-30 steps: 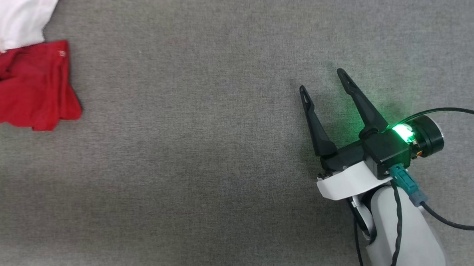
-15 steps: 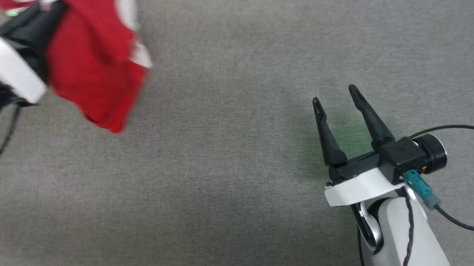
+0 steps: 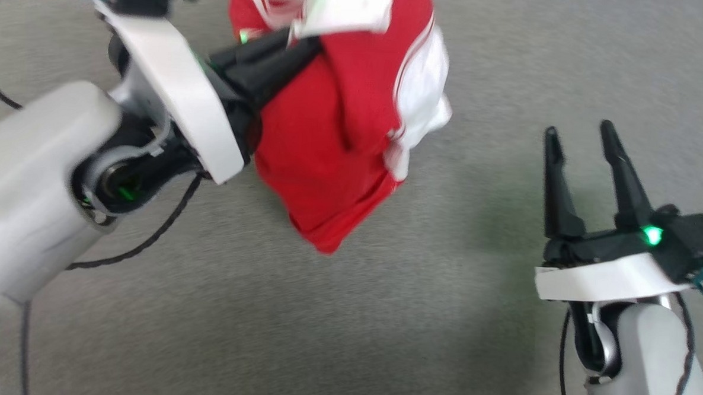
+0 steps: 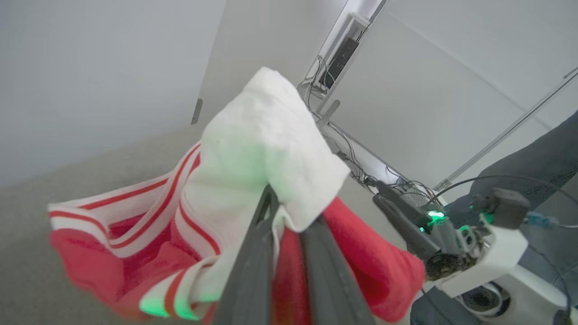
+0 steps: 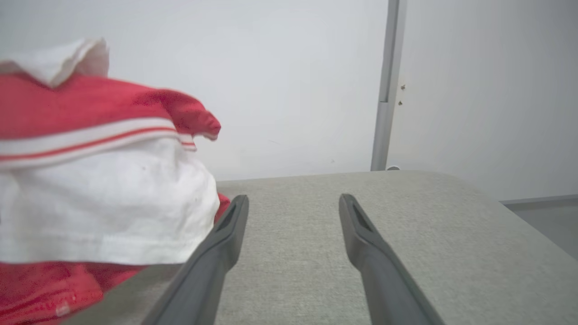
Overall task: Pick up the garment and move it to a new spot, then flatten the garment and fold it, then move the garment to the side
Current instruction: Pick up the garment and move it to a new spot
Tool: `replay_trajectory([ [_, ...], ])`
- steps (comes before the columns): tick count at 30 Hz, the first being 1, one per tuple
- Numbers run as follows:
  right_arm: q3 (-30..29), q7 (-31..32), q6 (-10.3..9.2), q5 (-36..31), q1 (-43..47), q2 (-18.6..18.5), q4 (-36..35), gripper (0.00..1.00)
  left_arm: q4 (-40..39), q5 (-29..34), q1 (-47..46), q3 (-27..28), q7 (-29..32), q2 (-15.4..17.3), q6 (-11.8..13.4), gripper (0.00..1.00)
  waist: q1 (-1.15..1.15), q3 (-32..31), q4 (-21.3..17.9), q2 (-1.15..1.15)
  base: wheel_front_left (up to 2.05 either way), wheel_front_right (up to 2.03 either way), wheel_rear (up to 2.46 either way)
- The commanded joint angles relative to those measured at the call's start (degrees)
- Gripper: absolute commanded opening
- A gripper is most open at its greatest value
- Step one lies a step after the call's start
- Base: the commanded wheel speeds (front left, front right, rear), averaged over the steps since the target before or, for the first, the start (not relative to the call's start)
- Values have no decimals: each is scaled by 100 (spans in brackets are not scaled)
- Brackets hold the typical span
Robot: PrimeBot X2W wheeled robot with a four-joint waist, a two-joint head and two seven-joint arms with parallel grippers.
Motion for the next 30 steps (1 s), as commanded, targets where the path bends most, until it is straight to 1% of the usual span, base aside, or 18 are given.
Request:
replay_trajectory([
  [1,-36,-4,-4,56,59,7,-40,100,123,87,54,-58,35,28,10,0,0,164,-328,0,0,0,0],
  [3,-105,-4,-4,225,113,7,-103,100,492,129,149,-239,79,-66,10,0,0,246,-557,0,0,0,0],
  [5,-142,-4,-4,347,178,7,-140,100,856,149,221,-378,156,-37,10,0,0,327,-774,0,0,0,0],
  [8,-128,-4,-4,523,277,8,-208,100,1340,271,305,-557,330,148,11,0,0,439,-1036,0,0,0,0],
  [10,-93,-4,-4,604,341,9,-260,100,1577,458,342,-660,497,303,11,0,0,513,-1170,0,0,0,0],
  [13,-22,-4,-4,714,436,8,-309,100,1802,882,470,-799,903,543,13,0,0,600,-1304,0,0,0,0],
  [14,14,-4,-4,778,457,8,-334,100,1921,1093,582,-873,1204,672,22,0,0,659,-1360,0,0,0,0],
  [15,31,-4,-4,799,463,8,-361,100,1951,1183,641,-909,1339,725,34,0,0,691,-1378,0,0,0,0],
  [17,67,-4,-4,833,470,8,-396,100,1994,1381,746,-965,1555,768,54,0,0,742,-1399,0,0,0,0],
  [20,124,-4,-4,821,417,7,-434,100,2012,1601,863,-1025,1721,779,60,0,0,789,-1389,0,0,0,0],
  [21,126,-4,-4,799,385,7,-444,100,2007,1673,877,-1033,1745,757,60,7,0,796,-1362,0,0,0,0],
  [23,118,-4,-4,732,330,7,-446,100,1998,1757,856,-1040,1707,723,60,45,0,769,-1275,0,0,0,0],
  [24,104,-4,-4,687,323,6,-438,100,1953,1794,821,-1037,1627,705,60,95,0,739,-1215,0,0,0,0],
  [25,90,-4,-4,626,308,6,-417,100,1907,1773,777,-1026,1506,679,55,100,0,701,-1147,0,0,0,0],
  [27,43,-4,-4,467,251,6,-336,100,1822,1811,672,-969,1229,595,53,100,0,575,-959,0,0,0,0],
  [30,-10,-4,-4,167,182,5,-184,100,1810,1498,534,-870,552,447,30,100,0,322,-634,0,0,0,0],
])
